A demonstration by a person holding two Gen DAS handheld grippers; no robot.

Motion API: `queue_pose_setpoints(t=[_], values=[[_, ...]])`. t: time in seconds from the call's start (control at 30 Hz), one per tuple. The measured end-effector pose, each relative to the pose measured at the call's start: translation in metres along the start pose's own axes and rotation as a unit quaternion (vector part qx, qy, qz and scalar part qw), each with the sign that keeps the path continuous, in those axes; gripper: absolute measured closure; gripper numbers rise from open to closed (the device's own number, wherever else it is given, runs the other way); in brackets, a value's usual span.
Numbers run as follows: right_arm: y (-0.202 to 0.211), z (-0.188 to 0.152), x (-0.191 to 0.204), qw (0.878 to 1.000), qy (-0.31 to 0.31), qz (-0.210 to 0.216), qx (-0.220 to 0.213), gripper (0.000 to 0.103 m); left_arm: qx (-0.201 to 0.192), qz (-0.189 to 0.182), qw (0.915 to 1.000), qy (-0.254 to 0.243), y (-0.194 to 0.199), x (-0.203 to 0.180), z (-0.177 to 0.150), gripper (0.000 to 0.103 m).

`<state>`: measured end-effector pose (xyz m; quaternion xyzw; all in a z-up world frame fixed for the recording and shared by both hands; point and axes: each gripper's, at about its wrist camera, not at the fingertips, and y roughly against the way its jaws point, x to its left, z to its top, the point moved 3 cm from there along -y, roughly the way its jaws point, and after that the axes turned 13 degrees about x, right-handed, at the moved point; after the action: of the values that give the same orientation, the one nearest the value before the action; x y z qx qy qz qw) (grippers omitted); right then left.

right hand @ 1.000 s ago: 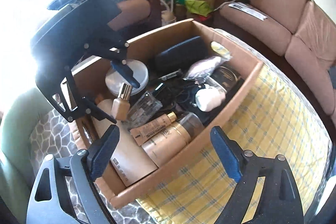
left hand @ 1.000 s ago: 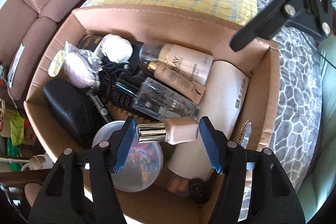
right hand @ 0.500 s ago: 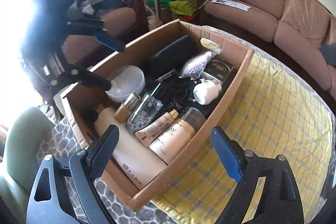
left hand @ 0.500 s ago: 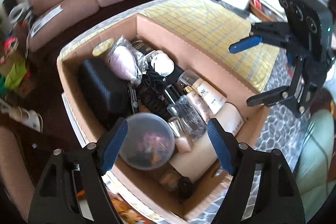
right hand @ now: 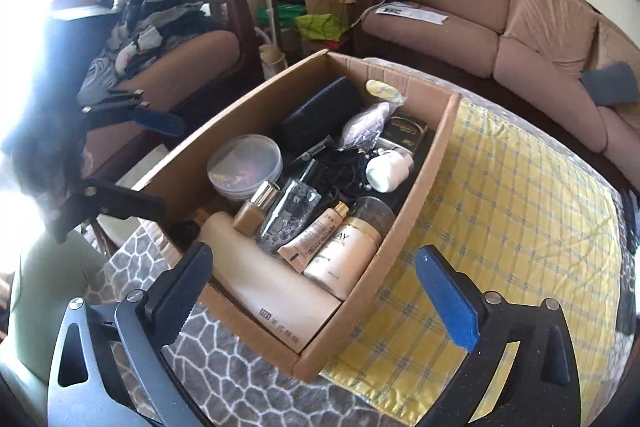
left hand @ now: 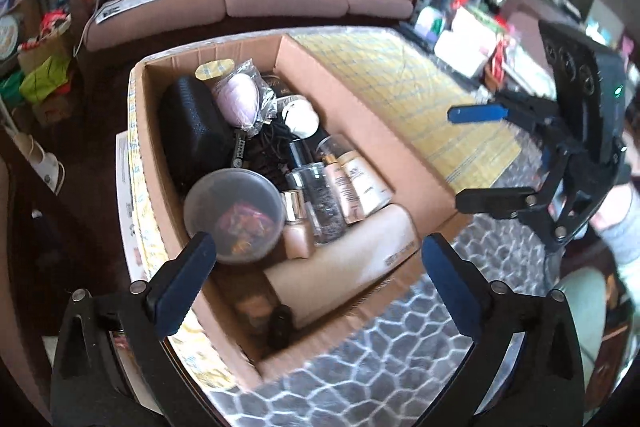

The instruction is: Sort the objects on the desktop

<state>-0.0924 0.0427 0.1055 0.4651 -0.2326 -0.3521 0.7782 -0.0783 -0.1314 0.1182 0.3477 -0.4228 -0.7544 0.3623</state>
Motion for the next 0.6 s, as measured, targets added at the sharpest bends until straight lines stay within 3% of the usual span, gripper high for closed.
queue_pose_setpoints(t=[0.4, 0.6], values=[[0.019, -0.024, 0.012, 0.999, -0.039, -0.014, -0.016, 0.0, -0.021, -0.003, 0.9993, 0.032, 0.0, -0.033, -0.029, 0.0], [0.02, -0.044, 0.014, 0.997, -0.067, -0.027, -0.023, 0.0, -0.048, 0.012, 0.9943, 0.095, -0.001, -0.035, -0.045, 0.0]])
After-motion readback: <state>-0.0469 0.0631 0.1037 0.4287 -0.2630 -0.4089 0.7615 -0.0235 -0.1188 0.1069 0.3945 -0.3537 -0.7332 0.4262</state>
